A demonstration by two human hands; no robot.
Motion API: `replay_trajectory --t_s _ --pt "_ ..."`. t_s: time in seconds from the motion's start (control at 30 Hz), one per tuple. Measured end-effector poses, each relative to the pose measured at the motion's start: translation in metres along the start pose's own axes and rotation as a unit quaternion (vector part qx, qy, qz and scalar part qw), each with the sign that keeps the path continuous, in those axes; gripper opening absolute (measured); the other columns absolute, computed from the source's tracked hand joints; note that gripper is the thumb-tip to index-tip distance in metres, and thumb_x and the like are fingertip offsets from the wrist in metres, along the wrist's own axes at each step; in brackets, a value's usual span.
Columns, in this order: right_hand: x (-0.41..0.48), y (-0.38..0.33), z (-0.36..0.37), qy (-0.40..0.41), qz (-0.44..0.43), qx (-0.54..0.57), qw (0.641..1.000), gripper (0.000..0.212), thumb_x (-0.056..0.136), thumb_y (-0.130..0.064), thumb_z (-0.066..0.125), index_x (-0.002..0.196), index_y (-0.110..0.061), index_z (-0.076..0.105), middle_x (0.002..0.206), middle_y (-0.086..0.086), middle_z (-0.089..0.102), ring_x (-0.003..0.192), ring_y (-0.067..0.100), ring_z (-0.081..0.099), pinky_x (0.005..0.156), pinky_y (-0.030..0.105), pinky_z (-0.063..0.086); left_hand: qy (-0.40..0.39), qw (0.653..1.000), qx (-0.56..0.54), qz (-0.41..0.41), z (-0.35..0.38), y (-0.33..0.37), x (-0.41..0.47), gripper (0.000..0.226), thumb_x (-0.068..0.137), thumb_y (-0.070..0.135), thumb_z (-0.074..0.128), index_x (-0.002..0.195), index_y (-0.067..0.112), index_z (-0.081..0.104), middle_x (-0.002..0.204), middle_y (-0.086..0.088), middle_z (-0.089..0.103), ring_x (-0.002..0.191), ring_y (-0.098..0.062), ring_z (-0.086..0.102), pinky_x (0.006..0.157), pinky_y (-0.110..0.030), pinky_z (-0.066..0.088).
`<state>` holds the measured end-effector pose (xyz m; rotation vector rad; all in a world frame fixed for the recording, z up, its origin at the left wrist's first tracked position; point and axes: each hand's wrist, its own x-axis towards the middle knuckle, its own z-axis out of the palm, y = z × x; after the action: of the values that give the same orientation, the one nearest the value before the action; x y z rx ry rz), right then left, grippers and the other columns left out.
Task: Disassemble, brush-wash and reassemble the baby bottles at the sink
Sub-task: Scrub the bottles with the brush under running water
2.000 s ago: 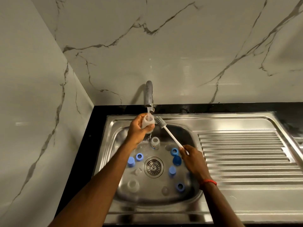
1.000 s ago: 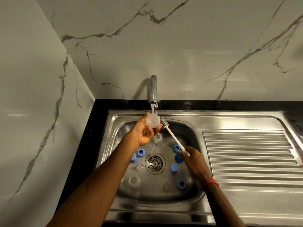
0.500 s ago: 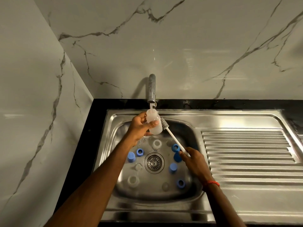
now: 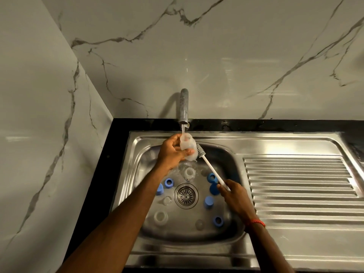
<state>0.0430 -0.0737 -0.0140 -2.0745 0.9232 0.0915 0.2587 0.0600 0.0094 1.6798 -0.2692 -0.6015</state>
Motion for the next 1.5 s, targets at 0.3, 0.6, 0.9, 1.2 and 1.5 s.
replay_trajectory --t_s 0.3,0.6,0.9,1.2,1.5 --pt "0.003 0.006 0.000 0.002 0.004 -0.007 1.000 0.017 0.098 -0.038 0.058 0.084 -0.028 0.061 0.073 -0.002 0.064 0.064 0.011 0.059 0.053 0.019 0.037 -0.072 0.995 0.072 0.004 -0.023 0.010 0.007 0.065 0.067 0.011 0.092 0.125 0.021 0.065 0.113 -0.001 0.073 0.104 -0.022 0.071 0.076 -0.047 0.063" --pt "0.003 0.003 0.001 -0.003 0.003 0.003 1.000 0.013 0.098 -0.036 0.058 0.088 -0.028 0.062 0.075 -0.003 0.065 0.062 0.009 0.058 0.053 0.017 0.037 -0.007 0.991 0.117 0.062 -0.016 0.005 -0.003 0.064 0.064 0.011 0.093 0.122 0.023 0.069 0.106 0.008 0.074 0.095 -0.010 0.072 0.079 -0.029 0.061" --pt "0.000 0.005 0.000 0.001 -0.001 0.009 1.000 0.012 0.099 -0.035 0.059 0.089 -0.028 0.061 0.075 -0.003 0.065 0.065 0.010 0.060 0.055 0.018 0.038 0.024 0.983 0.157 0.096 -0.017 0.006 -0.003 0.067 0.063 0.010 0.092 0.125 0.021 0.070 0.112 0.009 0.072 0.100 -0.005 0.067 0.078 -0.012 0.053" --pt "-0.002 0.003 0.000 0.006 0.000 0.004 1.000 0.017 0.098 -0.035 0.059 0.082 -0.031 0.057 0.074 -0.004 0.063 0.063 0.008 0.058 0.054 0.017 0.036 0.046 0.973 0.213 0.076 -0.017 0.002 0.000 0.069 0.060 0.029 0.086 0.126 0.029 0.068 0.121 0.005 0.063 0.102 -0.013 0.063 0.075 -0.023 0.059" --pt "-0.002 -0.002 0.001 -0.004 -0.008 0.005 1.000 0.017 0.099 -0.028 0.057 0.082 -0.031 0.058 0.078 -0.004 0.064 0.071 0.010 0.061 0.059 0.020 0.040 -0.019 0.936 0.352 0.002 -0.022 -0.003 -0.019 0.068 0.067 0.043 0.088 0.127 0.038 0.057 0.116 0.007 0.063 0.098 -0.016 0.063 0.069 -0.037 0.061"
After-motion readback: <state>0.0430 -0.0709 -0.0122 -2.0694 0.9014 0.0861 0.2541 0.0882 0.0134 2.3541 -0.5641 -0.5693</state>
